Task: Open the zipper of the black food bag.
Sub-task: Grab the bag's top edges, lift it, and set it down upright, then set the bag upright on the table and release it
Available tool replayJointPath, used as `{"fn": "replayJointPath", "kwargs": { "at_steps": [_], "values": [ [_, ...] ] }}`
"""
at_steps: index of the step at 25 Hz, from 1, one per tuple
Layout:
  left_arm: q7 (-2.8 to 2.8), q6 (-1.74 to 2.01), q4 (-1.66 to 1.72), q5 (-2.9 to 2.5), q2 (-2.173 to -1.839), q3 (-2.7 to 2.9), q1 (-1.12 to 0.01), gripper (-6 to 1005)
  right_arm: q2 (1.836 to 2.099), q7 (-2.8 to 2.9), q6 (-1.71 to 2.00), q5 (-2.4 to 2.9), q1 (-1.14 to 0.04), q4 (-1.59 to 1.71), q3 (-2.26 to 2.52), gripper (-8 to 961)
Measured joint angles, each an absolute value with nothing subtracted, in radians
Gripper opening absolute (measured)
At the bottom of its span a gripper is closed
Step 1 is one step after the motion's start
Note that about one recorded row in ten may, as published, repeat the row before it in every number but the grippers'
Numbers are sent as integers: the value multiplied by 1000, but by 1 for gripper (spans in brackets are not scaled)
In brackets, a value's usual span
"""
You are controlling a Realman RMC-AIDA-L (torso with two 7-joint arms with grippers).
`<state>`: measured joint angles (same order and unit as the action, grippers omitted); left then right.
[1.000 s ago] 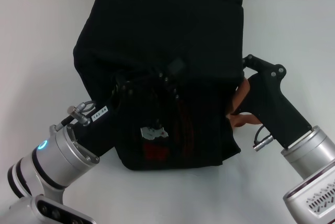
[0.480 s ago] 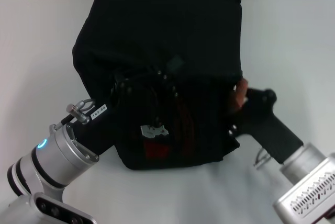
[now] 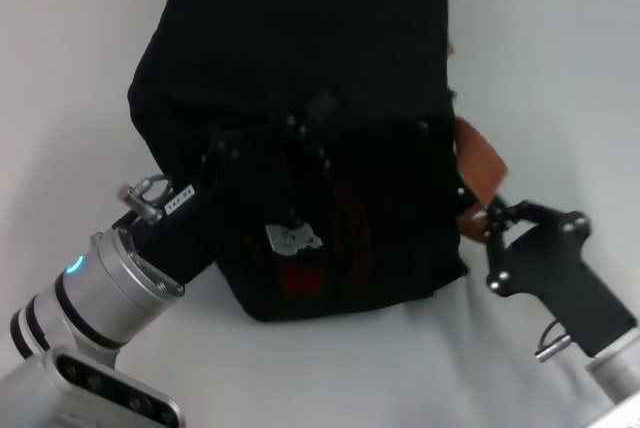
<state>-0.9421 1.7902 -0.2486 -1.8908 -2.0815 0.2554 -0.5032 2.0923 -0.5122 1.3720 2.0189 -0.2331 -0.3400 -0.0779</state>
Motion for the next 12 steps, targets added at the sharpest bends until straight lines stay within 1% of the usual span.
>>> {"fn": "replayJointPath", "kwargs": {
  "at_steps": [1,3,4,8,11,12],
  "values": [
    [-926,1789,-250,-1889,-2081,247,-501,85,2092,-496,1462,2016,-214,-341,-85,37],
    [-894,1788,-254,-1889,-2082,221,-496,86,2092,-479,1498,2014,-207,-341,-95,43],
    [-785,1784,-258,-1889,-2082,147,-466,86,2092,-439,1555,2011,-199,-339,-112,46],
    [-689,1774,-257,-1888,-2082,94,-430,86,2090,-382,1602,2011,-196,-332,-118,59],
    [-539,1738,-251,-1886,-2081,22,-367,86,2090,-302,1640,2011,-197,-314,-118,164],
    [-539,1738,-251,-1886,-2081,22,-367,86,2090,-273,1650,2011,-198,-308,-118,200]
  ]
}}
